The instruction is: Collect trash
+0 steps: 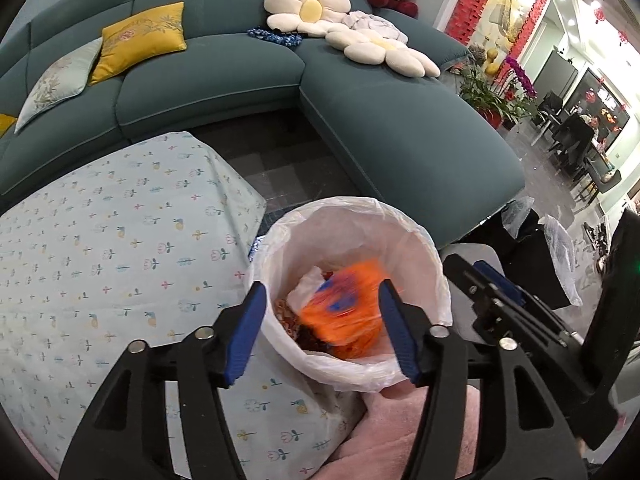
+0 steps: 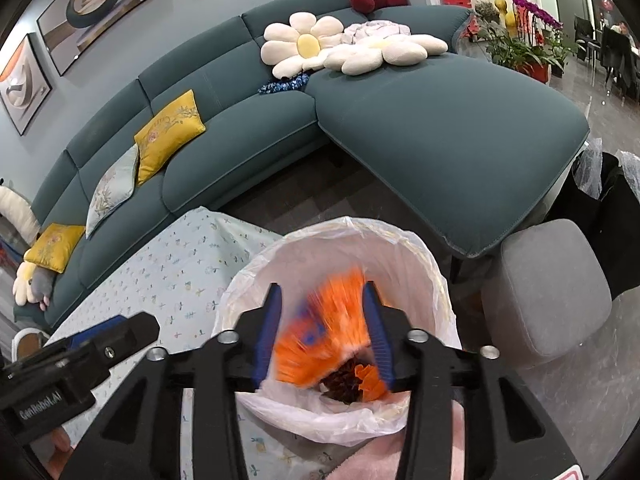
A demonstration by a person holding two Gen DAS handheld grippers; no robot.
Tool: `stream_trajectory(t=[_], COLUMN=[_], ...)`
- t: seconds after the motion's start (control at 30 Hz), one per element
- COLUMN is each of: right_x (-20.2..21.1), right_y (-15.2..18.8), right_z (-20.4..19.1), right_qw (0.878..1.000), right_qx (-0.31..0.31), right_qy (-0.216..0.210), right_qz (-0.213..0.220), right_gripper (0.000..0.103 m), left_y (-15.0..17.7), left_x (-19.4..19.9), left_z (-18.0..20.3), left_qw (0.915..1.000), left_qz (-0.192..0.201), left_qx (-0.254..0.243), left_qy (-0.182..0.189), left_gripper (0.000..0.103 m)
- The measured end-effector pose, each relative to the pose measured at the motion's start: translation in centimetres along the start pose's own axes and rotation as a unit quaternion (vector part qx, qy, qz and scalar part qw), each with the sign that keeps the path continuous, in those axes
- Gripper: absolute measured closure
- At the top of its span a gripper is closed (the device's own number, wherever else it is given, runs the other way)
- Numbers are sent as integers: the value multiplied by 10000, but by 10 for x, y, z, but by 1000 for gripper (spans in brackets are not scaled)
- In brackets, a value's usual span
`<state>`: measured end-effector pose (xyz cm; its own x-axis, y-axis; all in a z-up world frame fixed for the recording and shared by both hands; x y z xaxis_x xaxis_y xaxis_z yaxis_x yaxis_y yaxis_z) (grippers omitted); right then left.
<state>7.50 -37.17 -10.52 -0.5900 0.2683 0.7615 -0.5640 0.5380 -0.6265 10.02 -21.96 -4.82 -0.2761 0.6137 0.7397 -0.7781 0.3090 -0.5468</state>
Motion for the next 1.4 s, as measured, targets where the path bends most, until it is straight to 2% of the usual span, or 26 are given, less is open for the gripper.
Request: stream_trajectory(t=[0.1, 0.2, 0.37, 0.57, 0.7, 0.8, 1.0, 1.07, 1.4], right_x=[4, 9, 23, 40, 51, 56, 61, 63, 72], right_y=[-1, 0, 5, 16, 22, 27, 36, 40, 46], right_z=[-5, -9, -19, -32, -38, -41, -52, -53, -46], right_qw=[10000, 9999, 9991, 9946, 9924, 9917, 9902, 9892, 9877], right_qx=[63, 123, 355, 883, 1045, 1130, 1277, 1320, 1333], right_qy=[-19, -12, 64, 371, 439, 394, 400, 457, 633], right_qz=[15, 57, 201, 413, 477, 461, 397, 445, 509], right_gripper=[60, 53, 35, 20, 19, 13, 13, 7, 7], left_y=[1, 4, 11, 21, 27, 31, 42, 46, 57], left_x=[4, 9, 25, 39, 48, 57, 72, 75, 79], left_z=[-5, -10, -19, -34, -43, -50, -59, -61, -61], left_qw=[10000, 9999, 9990, 9970, 9959, 9941, 9894, 9879, 9867], left_qz=[38, 78, 226, 306, 357, 455, 530, 534, 516], left_qx=[16, 54, 2, -32, 30, 85, -51, -67, -79], left_qy=[-51, -121, -386, -708, -829, -982, -1350, -1454, -1540], left_gripper=[45, 43, 34, 32, 28, 22, 17, 14, 13])
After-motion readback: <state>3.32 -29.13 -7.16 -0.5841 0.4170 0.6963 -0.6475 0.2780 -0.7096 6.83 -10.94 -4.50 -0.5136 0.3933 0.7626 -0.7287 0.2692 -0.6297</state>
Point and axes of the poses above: each gripper's, at about its wrist camera, not at the fingertips, and x roughly against the way its jaws point, z to its right, y to its underside, the point moved 6 cm from there along -x, roughly the way its jaws point, and after that the axes turned 13 degrees about y, right-handed, at the moved point
